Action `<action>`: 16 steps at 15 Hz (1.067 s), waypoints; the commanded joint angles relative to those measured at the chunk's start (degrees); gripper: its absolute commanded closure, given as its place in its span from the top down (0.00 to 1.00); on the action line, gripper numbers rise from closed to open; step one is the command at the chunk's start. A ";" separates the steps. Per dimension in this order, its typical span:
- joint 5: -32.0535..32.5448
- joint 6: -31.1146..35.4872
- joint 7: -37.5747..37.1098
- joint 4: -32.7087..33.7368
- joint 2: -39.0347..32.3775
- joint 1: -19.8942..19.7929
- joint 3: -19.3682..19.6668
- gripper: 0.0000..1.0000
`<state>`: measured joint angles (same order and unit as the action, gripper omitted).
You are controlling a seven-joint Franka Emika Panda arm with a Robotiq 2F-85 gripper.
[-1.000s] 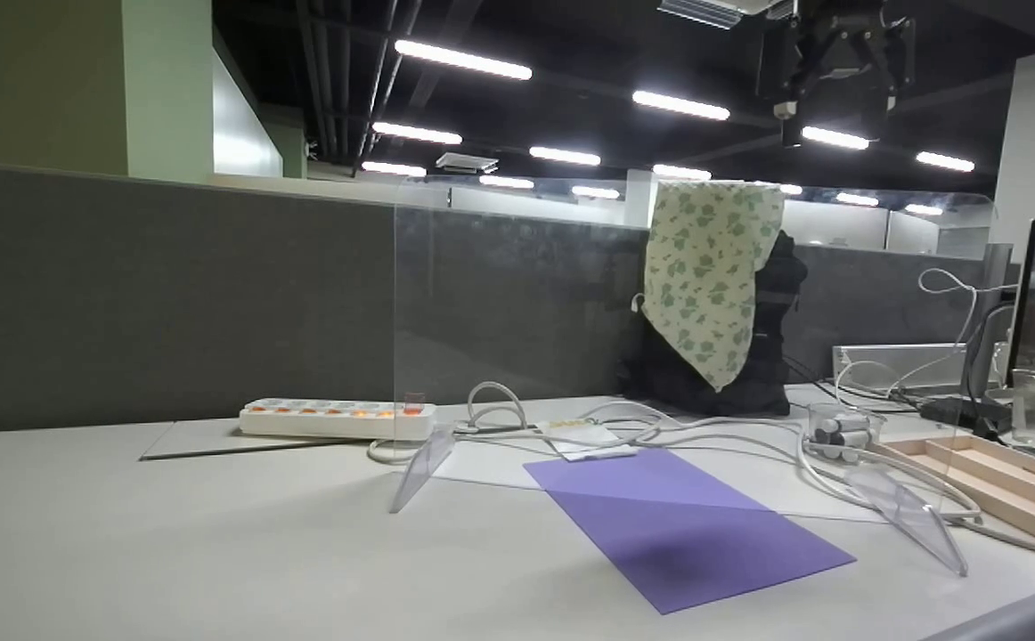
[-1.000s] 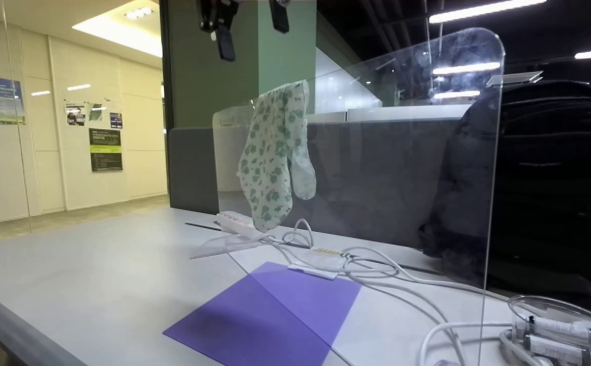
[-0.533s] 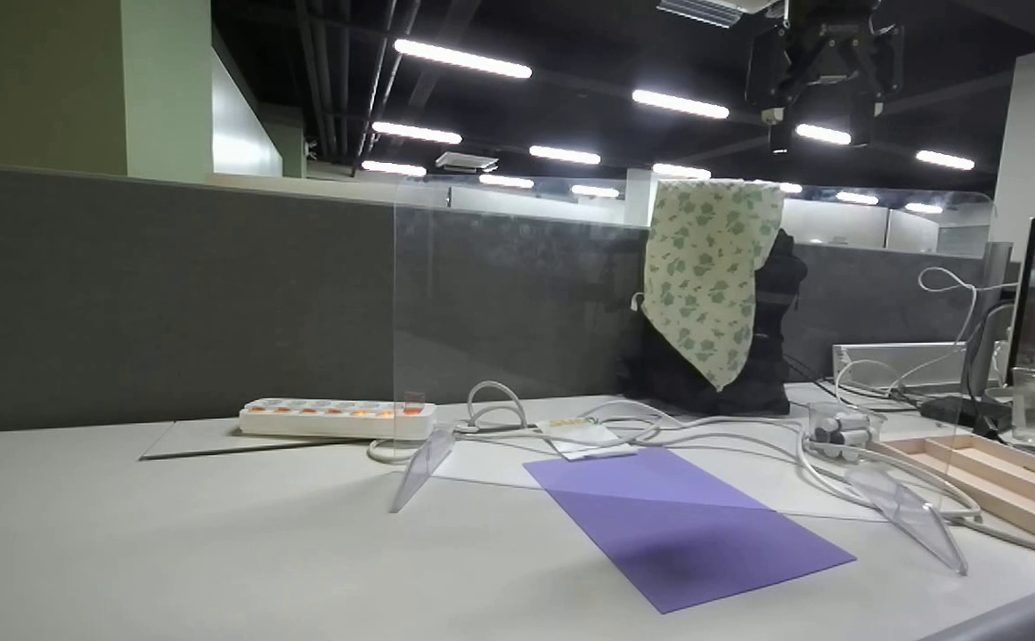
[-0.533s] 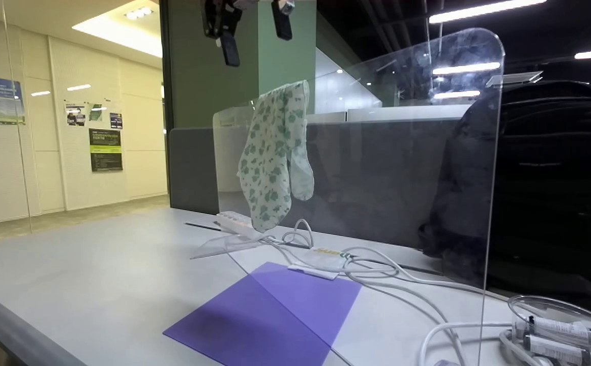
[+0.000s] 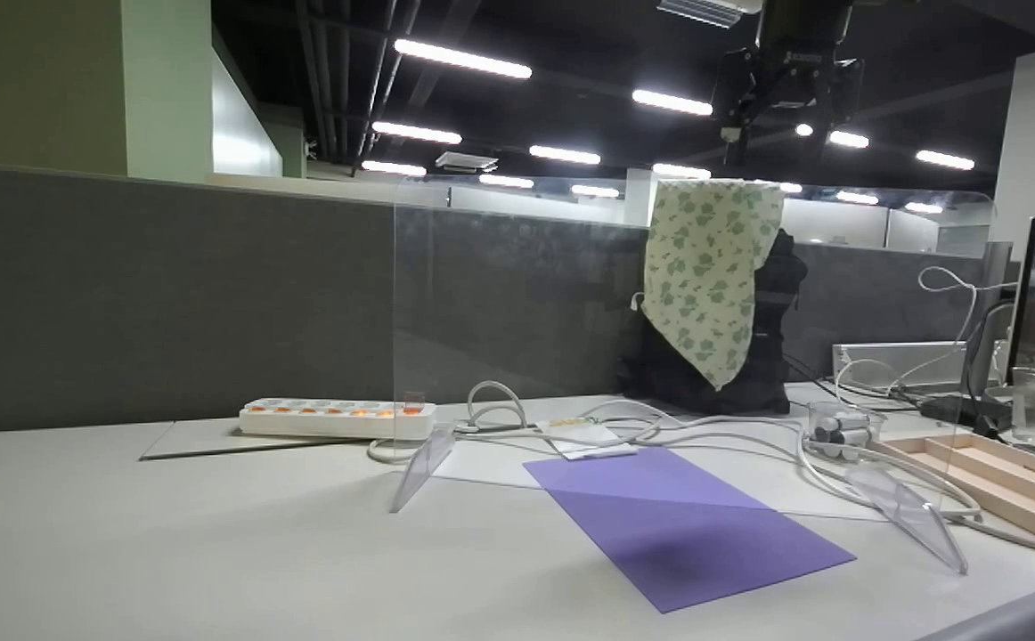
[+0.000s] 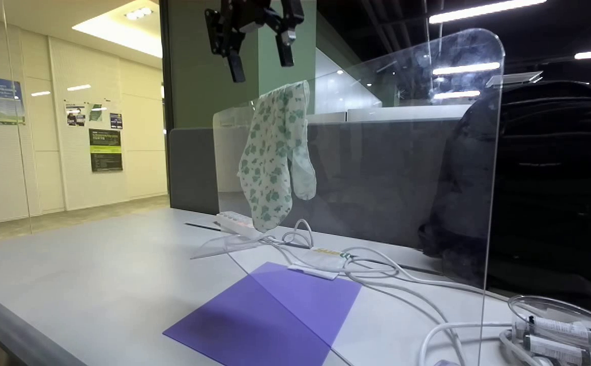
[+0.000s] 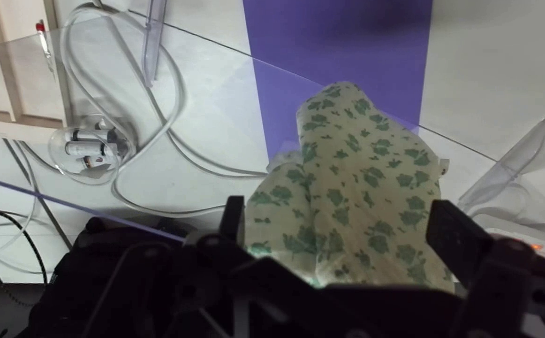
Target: Put the cloth on the table
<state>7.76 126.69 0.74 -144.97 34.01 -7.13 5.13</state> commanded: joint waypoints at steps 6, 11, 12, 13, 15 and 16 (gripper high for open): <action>-3.48 10.89 2.67 -2.57 -3.54 1.92 0.28 1.00; -3.06 15.12 0.86 -3.46 -3.55 1.39 -0.90 0.60; -2.77 16.07 0.47 -3.68 -3.40 1.10 -1.17 0.51; -2.58 17.09 0.00 -3.88 -3.18 0.78 -1.40 0.45; -2.21 18.50 -0.82 -4.00 -3.07 0.04 -1.79 0.31; -2.01 18.62 -1.22 -3.94 -3.05 -0.36 -2.00 0.25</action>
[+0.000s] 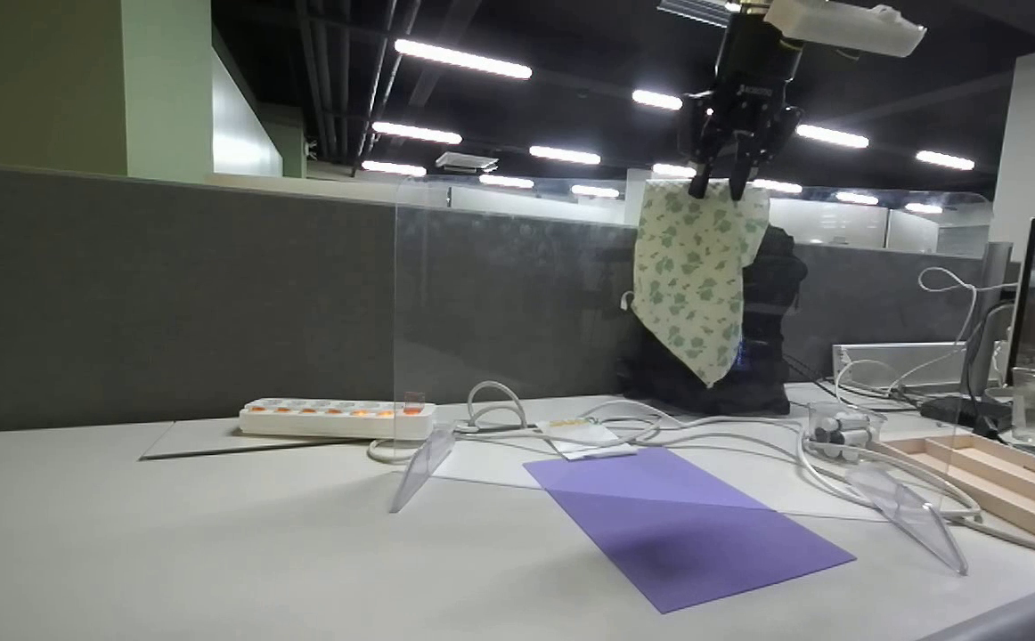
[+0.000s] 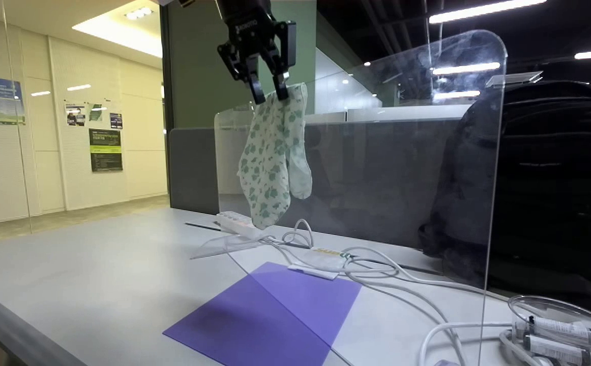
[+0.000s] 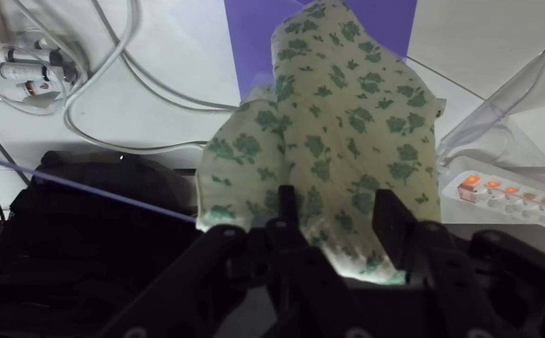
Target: Put the cloth on the table
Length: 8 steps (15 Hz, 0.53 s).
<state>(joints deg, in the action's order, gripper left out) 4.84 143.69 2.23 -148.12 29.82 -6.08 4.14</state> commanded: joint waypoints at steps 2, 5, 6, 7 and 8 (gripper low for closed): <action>0.85 1.63 -2.83 -0.78 1.28 -1.73 -1.20 0.11; 0.99 1.23 -3.08 -0.70 1.22 -2.14 -1.65 0.00; 1.06 0.93 -3.27 -0.69 1.26 -2.24 -1.81 0.00; 1.08 0.63 -3.42 -0.67 1.30 -2.27 -1.97 0.00; 1.10 0.21 -3.50 -0.57 1.19 -2.24 -2.15 0.00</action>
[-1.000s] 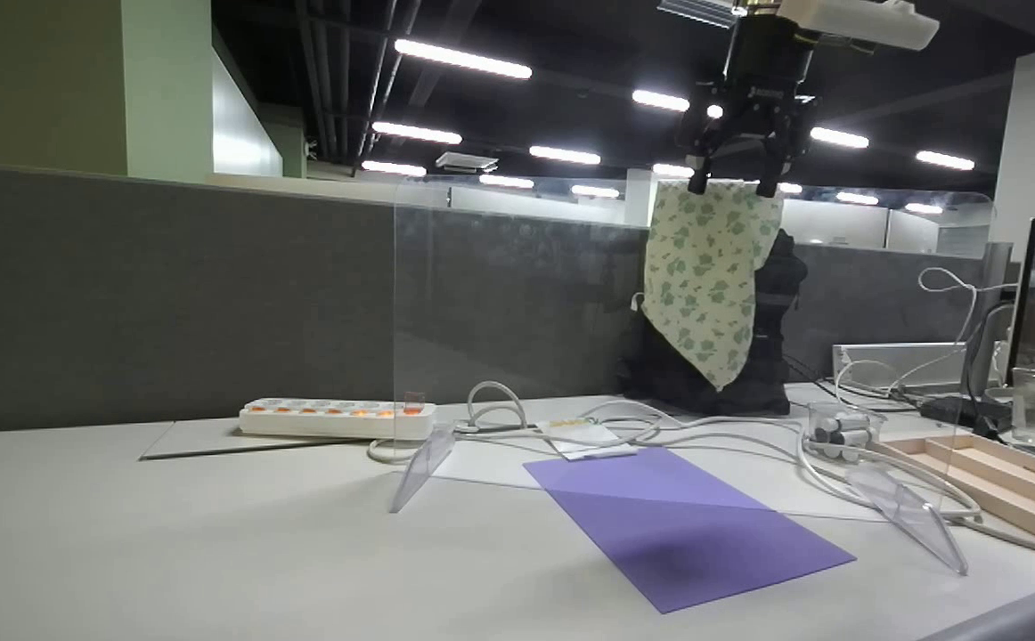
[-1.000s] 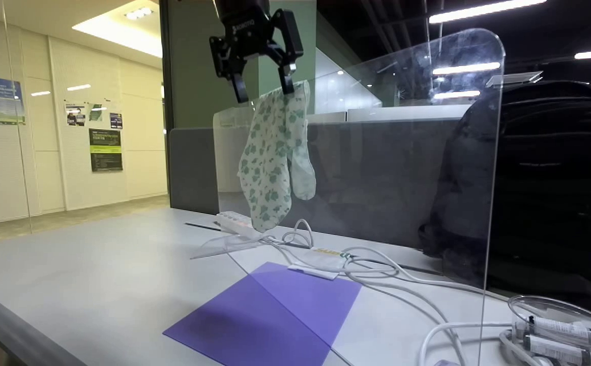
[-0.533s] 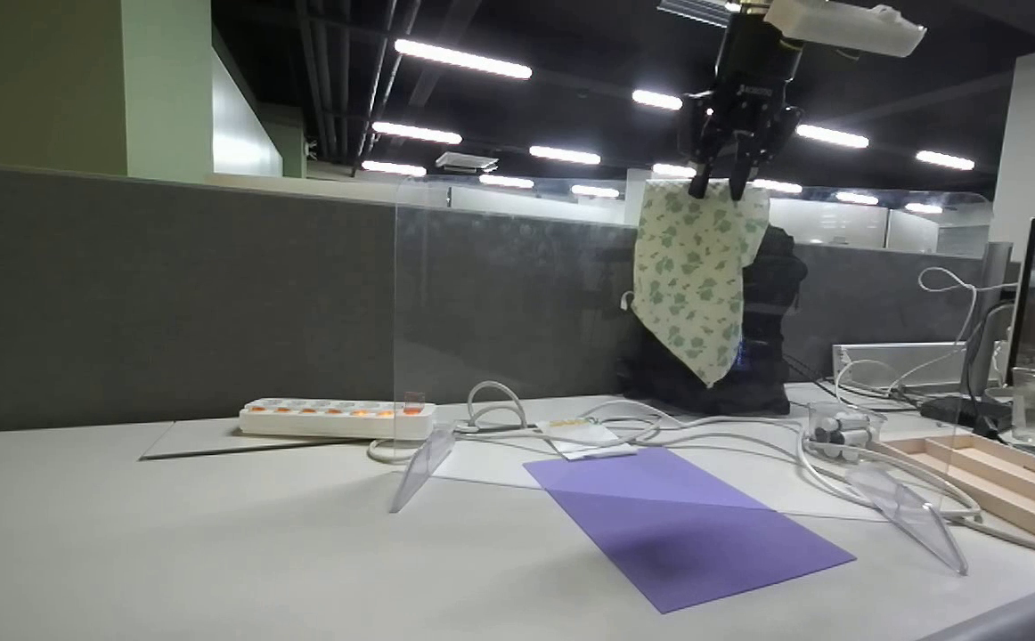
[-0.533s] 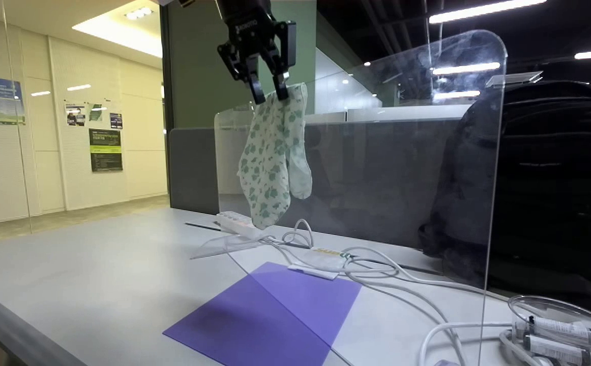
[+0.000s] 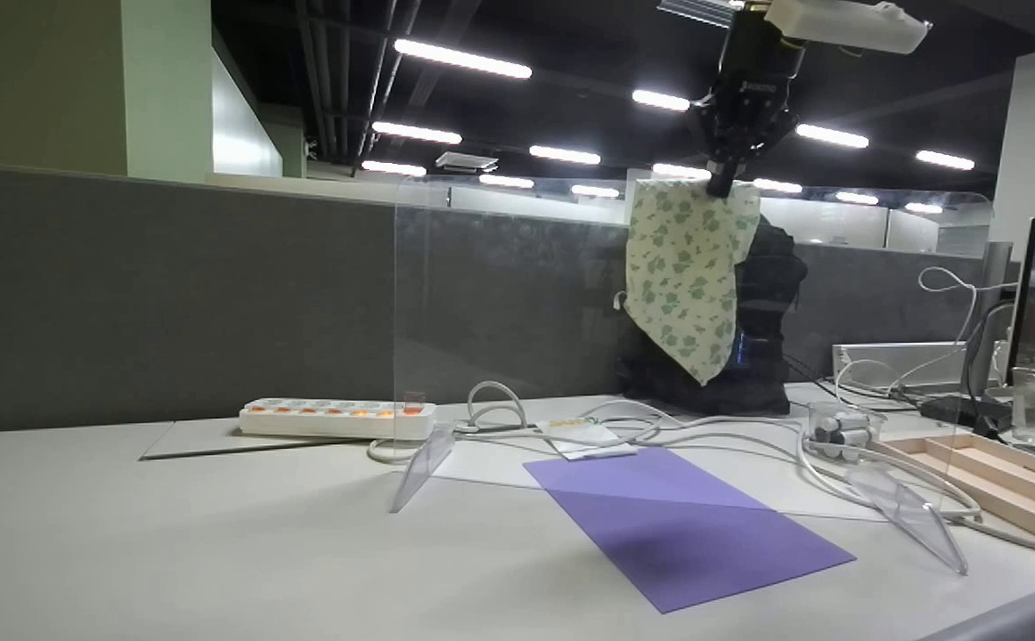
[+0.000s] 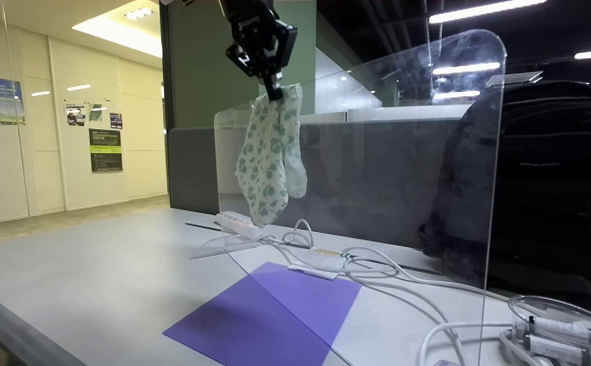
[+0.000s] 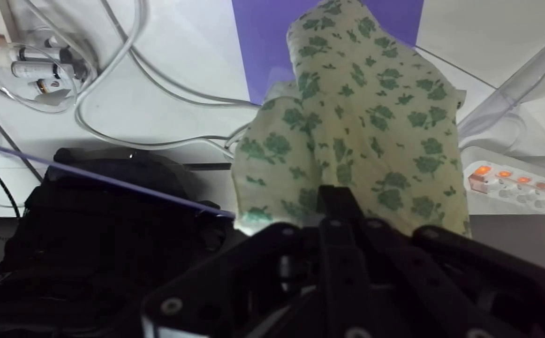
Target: Put the cloth on the table
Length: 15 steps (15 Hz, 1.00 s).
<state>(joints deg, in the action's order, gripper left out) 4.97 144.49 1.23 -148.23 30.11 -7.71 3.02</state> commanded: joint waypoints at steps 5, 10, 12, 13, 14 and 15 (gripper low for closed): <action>0.84 -3.96 -1.74 0.79 -0.90 1.91 -3.67 0.00; 0.00 -8.32 -0.96 2.50 -5.45 8.32 -8.63 0.00; 0.40 -8.76 -2.36 3.81 -8.87 10.58 -11.33 0.00; 0.55 -8.61 -3.12 4.65 -10.93 11.59 -12.65 0.00; 0.97 -7.95 -4.46 5.62 -13.28 12.28 -14.08 0.00; 1.28 -7.85 -5.39 6.64 -15.32 12.95 -15.16 0.00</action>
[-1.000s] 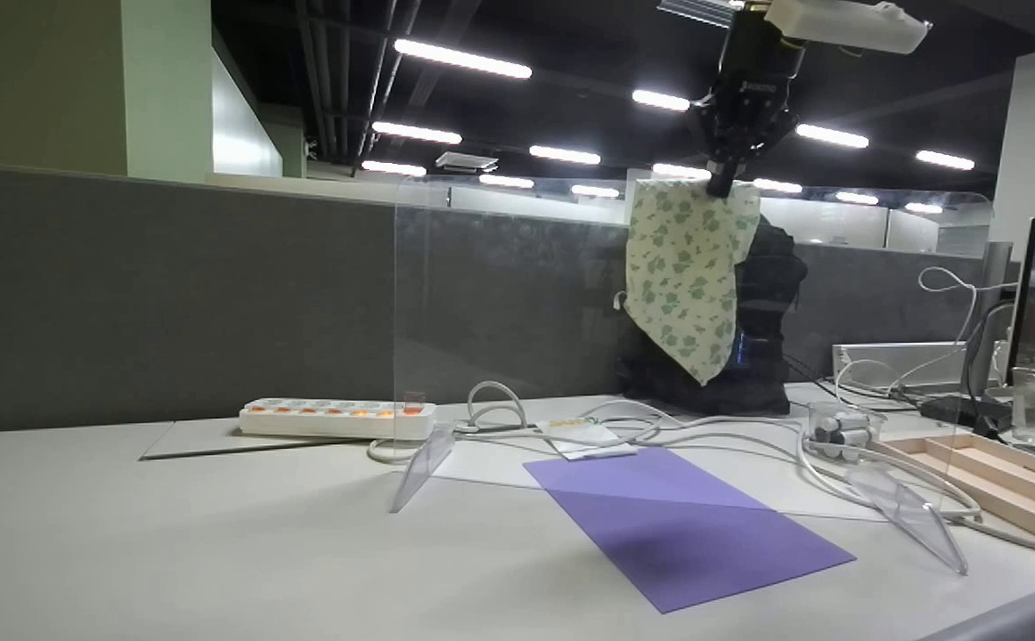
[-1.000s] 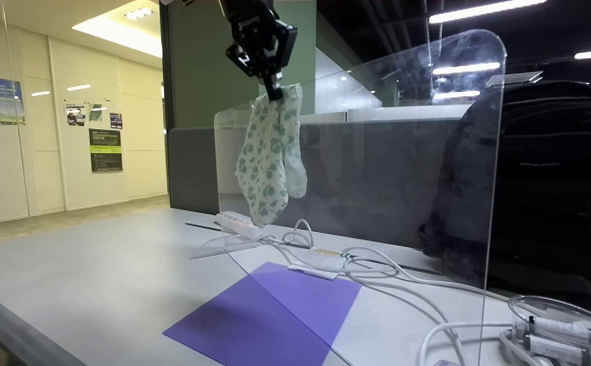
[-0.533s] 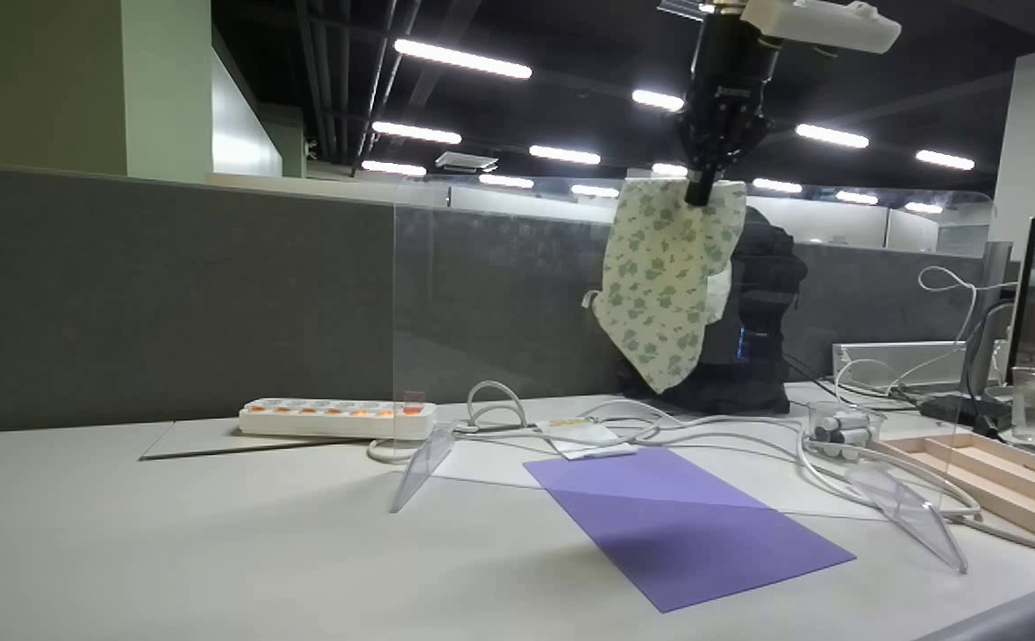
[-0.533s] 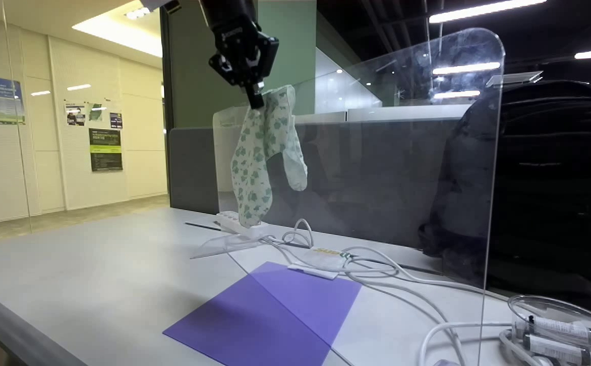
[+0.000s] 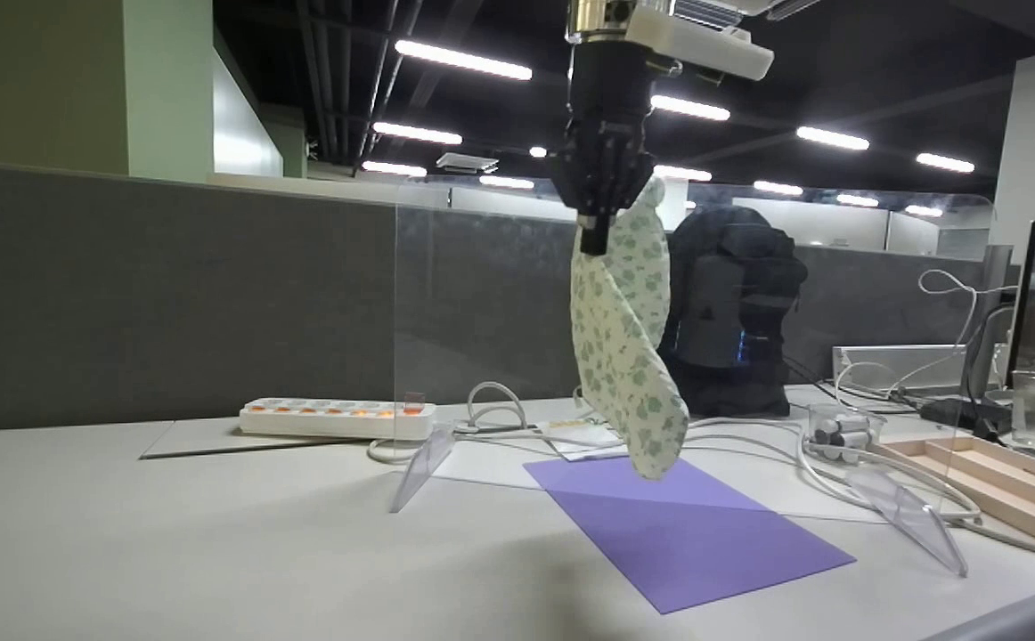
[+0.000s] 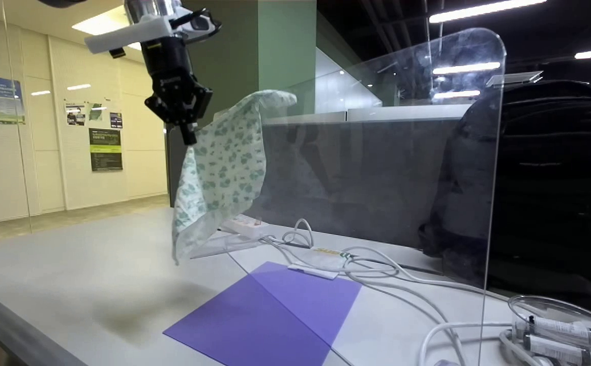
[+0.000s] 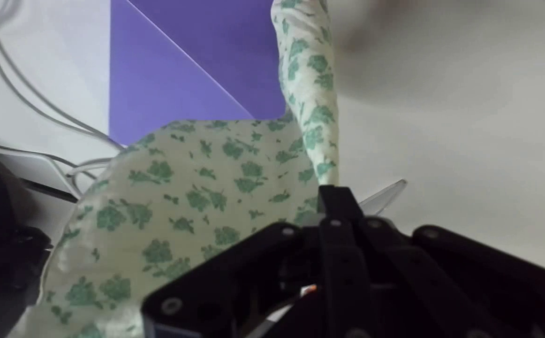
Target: Put the cloth on the table
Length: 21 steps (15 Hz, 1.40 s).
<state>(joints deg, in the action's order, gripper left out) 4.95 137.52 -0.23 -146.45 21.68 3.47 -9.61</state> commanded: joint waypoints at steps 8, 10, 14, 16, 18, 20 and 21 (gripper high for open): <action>5.48 -1.40 -8.19 13.83 -21.92 6.23 -5.81 0.26; 4.73 -2.78 -6.95 15.82 -23.74 6.96 -5.23 0.32; 4.87 -8.17 -5.91 16.29 -21.93 7.05 -4.06 0.60; 4.25 -12.84 -5.09 15.76 -19.57 6.74 -3.46 0.74; 5.57 -16.43 -6.42 14.95 -17.27 6.68 -3.05 0.86; 5.91 -20.97 -5.77 14.81 -15.28 6.79 -3.03 0.98; 6.30 -23.14 -5.11 14.67 -14.28 6.89 -3.15 1.00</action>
<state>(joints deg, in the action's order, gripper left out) 10.18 119.78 -5.47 -130.86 3.61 9.71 -13.02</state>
